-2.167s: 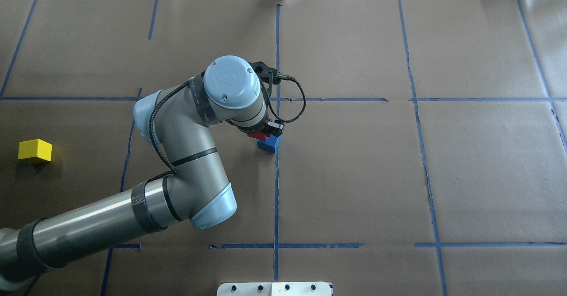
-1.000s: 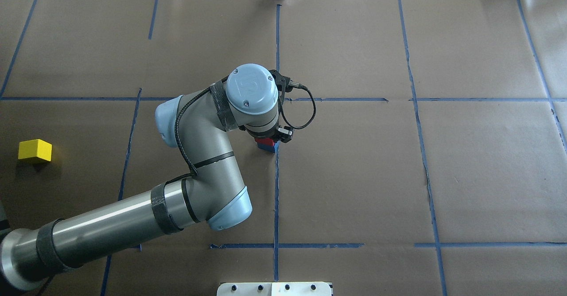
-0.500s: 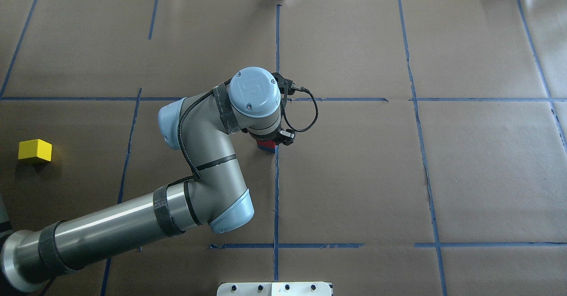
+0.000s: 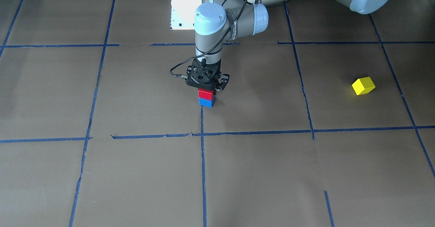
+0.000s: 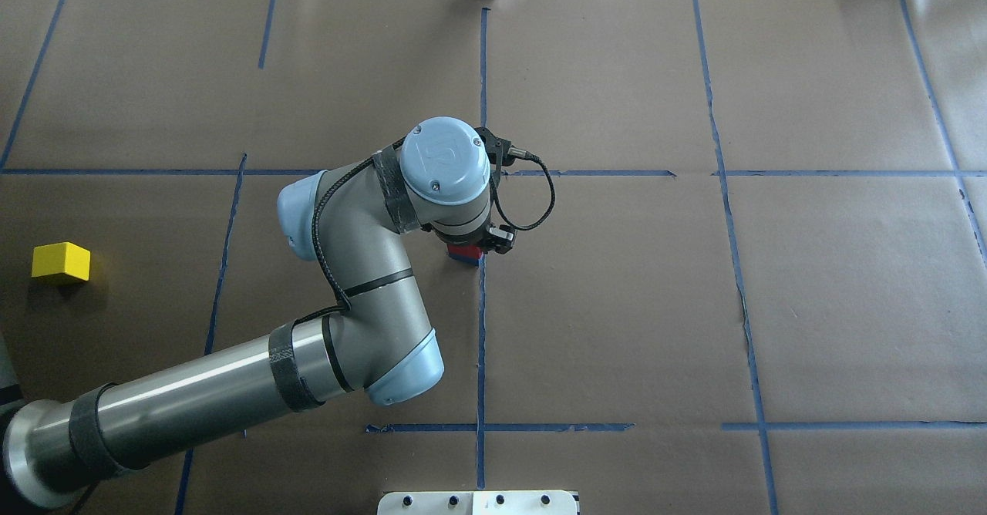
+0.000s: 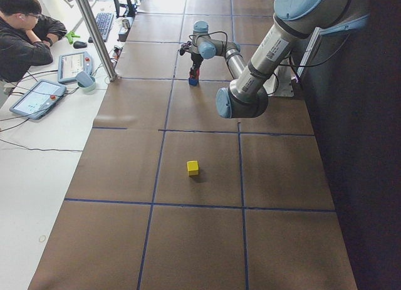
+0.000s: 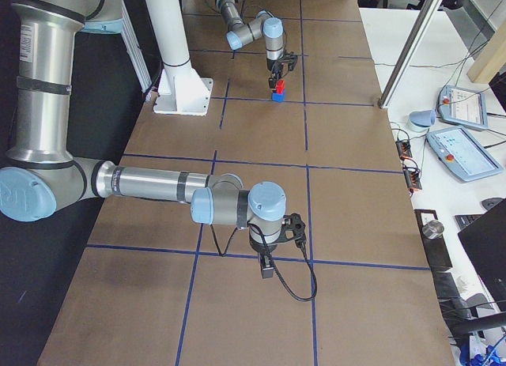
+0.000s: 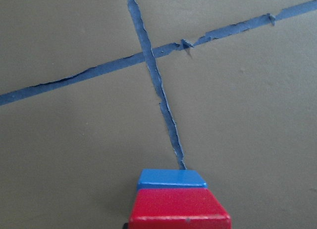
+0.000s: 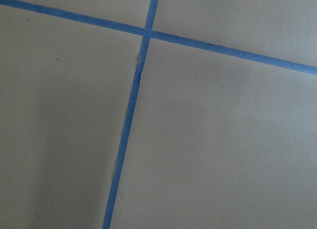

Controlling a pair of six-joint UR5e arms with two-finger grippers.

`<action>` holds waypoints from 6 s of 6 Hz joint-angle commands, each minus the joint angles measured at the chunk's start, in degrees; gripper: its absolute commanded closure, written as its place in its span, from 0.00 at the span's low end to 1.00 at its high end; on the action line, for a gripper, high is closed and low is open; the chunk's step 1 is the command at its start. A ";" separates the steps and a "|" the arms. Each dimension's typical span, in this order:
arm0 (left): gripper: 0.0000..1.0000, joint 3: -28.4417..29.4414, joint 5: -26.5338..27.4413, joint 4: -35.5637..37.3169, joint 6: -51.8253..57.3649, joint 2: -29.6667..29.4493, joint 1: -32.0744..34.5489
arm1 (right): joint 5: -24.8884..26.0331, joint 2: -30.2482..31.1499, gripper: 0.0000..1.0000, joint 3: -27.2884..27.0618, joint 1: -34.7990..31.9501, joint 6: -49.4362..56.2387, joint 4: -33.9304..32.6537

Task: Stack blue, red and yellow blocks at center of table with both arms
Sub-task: 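Lower the red block onto the blue block with the left gripper, then open the left gripper and lift away from the stack, then reach the left gripper down and grasp the yellow block, then carry the yellow block with the left gripper above the red block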

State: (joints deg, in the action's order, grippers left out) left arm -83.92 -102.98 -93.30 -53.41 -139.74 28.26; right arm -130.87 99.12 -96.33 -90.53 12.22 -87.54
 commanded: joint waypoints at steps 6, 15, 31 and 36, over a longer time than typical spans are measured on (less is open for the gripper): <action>0.00 -20.59 -17.86 4.97 14.88 19.49 17.93 | 0.00 -0.06 0.00 -0.27 0.00 0.00 0.00; 0.00 -14.09 -22.00 -34.05 -0.91 59.67 31.24 | -0.09 -0.06 0.00 -0.35 0.00 -0.09 0.88; 0.81 -19.38 -18.31 -14.68 0.50 44.45 23.07 | -0.09 0.20 0.00 -0.53 0.00 -0.09 0.88; 0.92 -20.32 -8.33 3.42 -2.14 14.27 7.98 | -0.09 0.20 0.00 -0.53 0.00 -0.18 0.88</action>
State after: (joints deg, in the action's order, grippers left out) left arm -104.46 -115.28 -93.91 -55.01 -121.48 39.70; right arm -130.96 99.31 -96.86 -90.53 12.04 -86.66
